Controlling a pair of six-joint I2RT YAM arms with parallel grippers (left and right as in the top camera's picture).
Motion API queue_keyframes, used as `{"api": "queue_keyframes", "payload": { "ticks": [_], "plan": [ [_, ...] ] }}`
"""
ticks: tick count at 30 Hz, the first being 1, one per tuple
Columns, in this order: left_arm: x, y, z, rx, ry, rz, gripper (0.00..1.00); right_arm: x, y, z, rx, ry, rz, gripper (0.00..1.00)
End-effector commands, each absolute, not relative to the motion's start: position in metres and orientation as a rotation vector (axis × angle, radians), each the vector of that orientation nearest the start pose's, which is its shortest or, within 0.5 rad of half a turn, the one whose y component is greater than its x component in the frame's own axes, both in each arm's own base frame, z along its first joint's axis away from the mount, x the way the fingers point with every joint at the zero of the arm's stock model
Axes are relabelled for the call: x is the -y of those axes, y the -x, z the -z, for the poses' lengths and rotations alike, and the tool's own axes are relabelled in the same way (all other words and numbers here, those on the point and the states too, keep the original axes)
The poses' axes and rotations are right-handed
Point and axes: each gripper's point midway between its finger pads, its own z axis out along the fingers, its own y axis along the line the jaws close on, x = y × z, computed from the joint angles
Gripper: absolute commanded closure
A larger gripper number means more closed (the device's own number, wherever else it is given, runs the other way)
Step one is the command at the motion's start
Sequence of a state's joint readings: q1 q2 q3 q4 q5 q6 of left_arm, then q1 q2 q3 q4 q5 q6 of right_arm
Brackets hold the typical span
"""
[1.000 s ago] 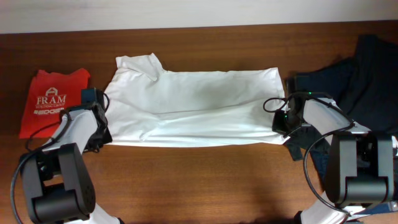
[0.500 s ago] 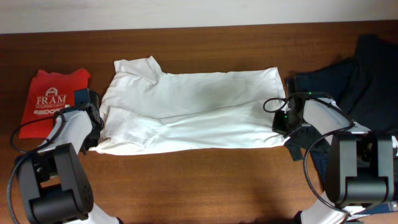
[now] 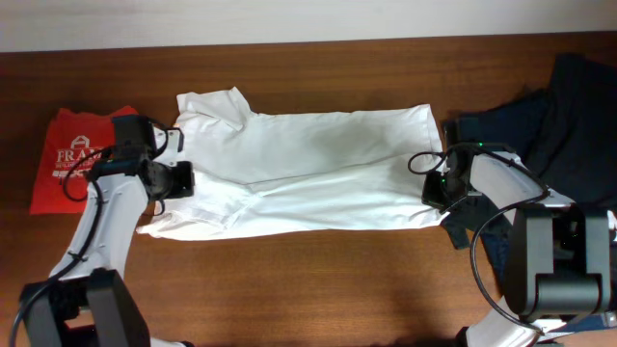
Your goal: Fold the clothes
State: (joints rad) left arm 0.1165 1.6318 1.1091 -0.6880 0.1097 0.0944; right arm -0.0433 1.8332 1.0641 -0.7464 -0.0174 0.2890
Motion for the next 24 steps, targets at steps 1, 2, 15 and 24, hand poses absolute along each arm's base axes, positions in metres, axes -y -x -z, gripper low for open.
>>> {"api": "queue_keyframes", "payload": {
  "ticks": [1,2,15,24],
  "plan": [
    [-0.011,-0.36,-0.043,-2.862,-0.052,0.181,0.9,0.021,-0.276,0.039,-3.199,-0.574,0.048,0.96],
    [-0.011,-0.356,-0.03,-2.9,-0.047,0.19,0.9,0.017,-0.276,0.039,-3.208,-0.554,0.011,0.96],
    [-0.106,-0.269,0.011,-3.201,0.659,-0.05,0.95,-0.007,-0.229,0.027,-3.424,-0.533,-0.153,0.96],
    [-0.108,-0.341,-0.099,-2.789,0.419,0.015,0.71,-0.007,-0.277,-0.02,-3.291,-0.483,-0.129,0.82]
  ]
}}
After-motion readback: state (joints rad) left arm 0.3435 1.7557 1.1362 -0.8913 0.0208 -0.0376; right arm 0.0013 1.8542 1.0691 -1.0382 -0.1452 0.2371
